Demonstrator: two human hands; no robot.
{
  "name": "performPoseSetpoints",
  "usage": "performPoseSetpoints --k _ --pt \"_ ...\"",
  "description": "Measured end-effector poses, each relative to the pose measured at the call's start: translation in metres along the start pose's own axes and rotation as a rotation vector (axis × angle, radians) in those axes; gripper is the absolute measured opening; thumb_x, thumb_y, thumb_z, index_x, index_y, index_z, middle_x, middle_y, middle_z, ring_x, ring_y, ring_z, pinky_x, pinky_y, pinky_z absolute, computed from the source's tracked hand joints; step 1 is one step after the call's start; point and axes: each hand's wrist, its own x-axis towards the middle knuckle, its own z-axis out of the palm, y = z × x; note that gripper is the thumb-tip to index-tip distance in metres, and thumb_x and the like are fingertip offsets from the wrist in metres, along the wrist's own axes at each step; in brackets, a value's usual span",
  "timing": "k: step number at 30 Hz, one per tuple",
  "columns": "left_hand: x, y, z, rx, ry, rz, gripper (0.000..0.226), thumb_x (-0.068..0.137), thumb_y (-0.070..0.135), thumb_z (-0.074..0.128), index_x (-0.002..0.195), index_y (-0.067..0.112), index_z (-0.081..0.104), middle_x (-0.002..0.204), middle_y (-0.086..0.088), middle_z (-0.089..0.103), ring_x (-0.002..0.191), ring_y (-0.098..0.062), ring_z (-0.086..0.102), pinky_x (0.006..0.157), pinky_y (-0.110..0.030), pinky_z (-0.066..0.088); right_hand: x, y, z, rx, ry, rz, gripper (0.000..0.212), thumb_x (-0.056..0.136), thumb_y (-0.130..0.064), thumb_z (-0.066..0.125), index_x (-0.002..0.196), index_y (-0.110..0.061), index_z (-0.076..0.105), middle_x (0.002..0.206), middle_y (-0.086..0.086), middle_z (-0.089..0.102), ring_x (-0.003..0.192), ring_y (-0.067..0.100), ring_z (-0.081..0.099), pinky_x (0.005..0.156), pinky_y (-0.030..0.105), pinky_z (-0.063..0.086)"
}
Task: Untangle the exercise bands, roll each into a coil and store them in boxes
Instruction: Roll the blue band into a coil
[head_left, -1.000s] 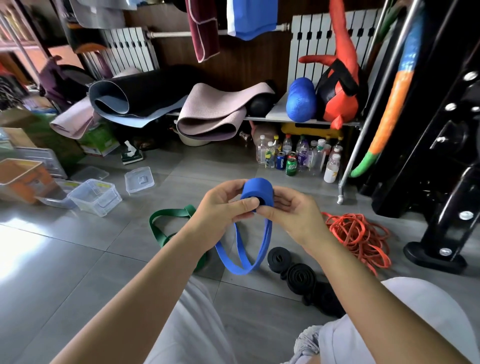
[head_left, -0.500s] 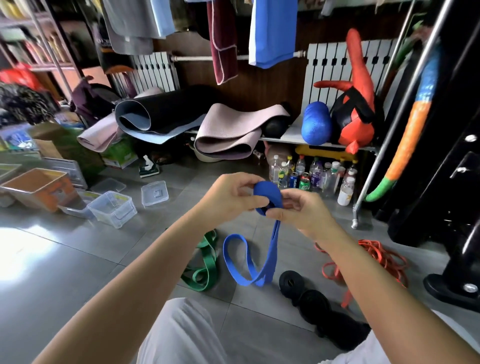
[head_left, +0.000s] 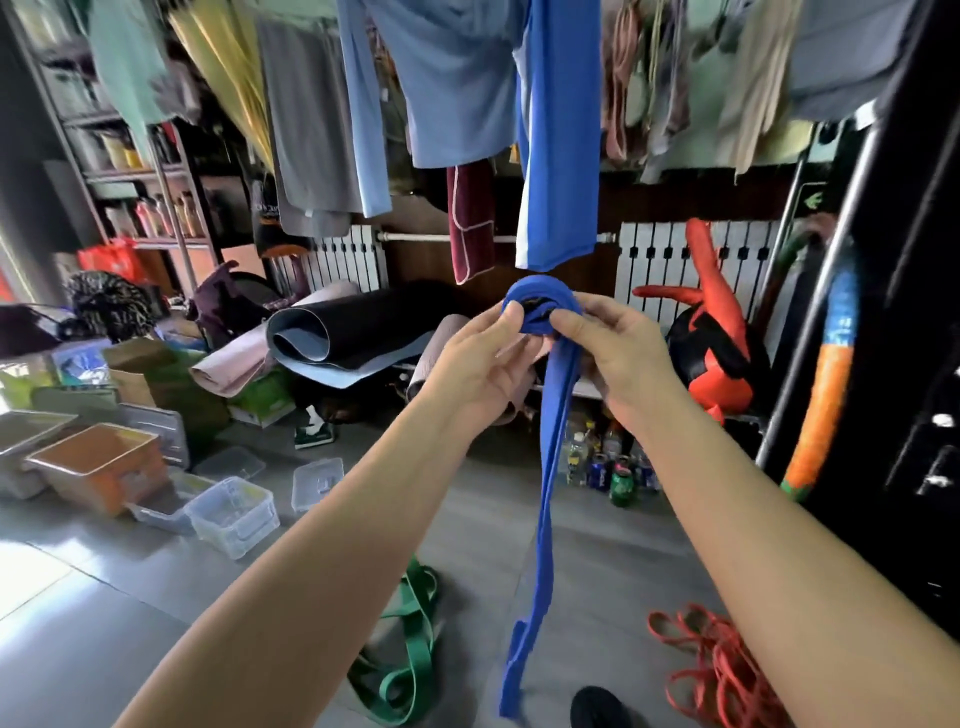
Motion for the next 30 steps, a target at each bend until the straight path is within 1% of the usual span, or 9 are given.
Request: performPoseSetpoints --k 4,12,14,17,19,21,23,26,30 --pt "0.01 0.002 0.012 -0.055 0.03 -0.019 0.016 0.096 0.014 0.049 0.101 0.006 0.063 0.084 -0.005 0.074 0.08 -0.012 0.071 0.069 -0.018 0.054 0.009 -0.008 -0.003 0.013 0.029 -0.011 0.02 0.081 -0.01 0.069 0.101 -0.016 0.068 0.079 -0.005 0.07 0.072 0.007 0.065 0.068 0.024 0.048" --pt "-0.004 -0.005 0.002 0.077 -0.027 -0.137 0.017 0.094 0.015 0.054 0.107 0.009 0.062 0.093 -0.005 0.072 0.086 -0.014 0.069 0.074 -0.023 0.055 -0.002 -0.002 -0.02 -0.108 0.003 -0.038 0.017 0.081 -0.014 0.07 0.095 -0.024 0.071 0.084 -0.006 0.073 0.079 0.01 0.068 0.069 0.022 0.052" --pt "-0.011 -0.001 -0.005 0.302 -0.076 -0.175 0.025 0.092 0.014 0.056 0.116 0.008 0.058 0.101 -0.007 0.07 0.092 -0.018 0.068 0.08 -0.029 0.056 -0.011 -0.001 -0.026 -0.15 -0.02 -0.037 0.019 0.076 -0.016 0.074 0.091 -0.027 0.072 0.085 -0.006 0.074 0.079 0.011 0.068 0.069 0.022 0.054" --pt "-0.023 0.01 -0.009 0.958 -0.117 -0.144 0.037 0.086 0.012 0.066 0.121 0.013 0.057 0.112 -0.005 0.066 0.1 -0.027 0.065 0.089 -0.041 0.054 -0.027 0.004 -0.034 -0.234 -0.102 -0.003 0.023 0.071 -0.014 0.077 0.087 -0.03 0.073 0.083 -0.008 0.074 0.077 0.007 0.068 0.069 0.02 0.055" --pt "-0.029 0.013 -0.006 1.22 -0.145 -0.088 0.05 0.078 0.015 0.075 0.124 0.018 0.056 0.115 0.0 0.063 0.098 -0.024 0.065 0.089 -0.035 0.054 -0.039 0.01 -0.035 -0.338 -0.15 0.044 0.028 0.072 -0.009 0.077 0.096 -0.022 0.072 0.083 -0.009 0.074 0.077 0.005 0.068 0.07 0.018 0.055" --pt "-0.036 0.014 -0.001 1.391 -0.253 -0.061 0.052 0.074 0.021 0.079 0.121 0.02 0.058 0.106 0.005 0.063 0.084 -0.011 0.063 0.079 -0.023 0.051 -0.051 0.016 -0.033 -0.413 -0.204 0.082 0.034 0.071 -0.006 0.078 0.103 -0.014 0.071 0.088 -0.005 0.074 0.083 0.007 0.069 0.076 0.021 0.055" --pt "-0.045 0.01 0.001 1.586 -0.346 -0.04 0.039 0.071 0.026 0.081 0.106 0.017 0.067 0.088 0.002 0.064 0.068 -0.007 0.054 0.065 -0.023 0.044 -0.062 0.019 -0.031 -0.423 -0.245 0.095 0.035 0.069 -0.003 0.079 0.101 -0.015 0.07 0.089 -0.005 0.074 0.082 0.005 0.068 0.075 0.019 0.054" --pt "-0.056 0.002 -0.003 1.598 -0.333 -0.028 0.032 0.068 0.027 0.082 0.095 0.016 0.07 0.083 -0.005 0.069 0.065 -0.013 0.055 0.063 -0.032 0.047 -0.078 0.025 -0.033 -0.392 -0.237 0.121 0.039 0.067 0.0 0.08 0.102 -0.011 0.068 0.092 -0.002 0.072 0.08 0.005 0.068 0.072 0.015 0.052" --pt "-0.072 -0.011 -0.012 1.291 -0.29 -0.092 0.028 0.073 0.012 0.079 0.099 0.013 0.07 0.09 -0.013 0.071 0.067 -0.016 0.061 0.061 -0.03 0.054 -0.099 0.033 -0.04 -0.214 -0.213 0.154 0.04 0.057 -0.013 0.081 0.094 -0.02 0.067 0.089 -0.005 0.074 0.082 0.005 0.069 0.068 0.014 0.051"
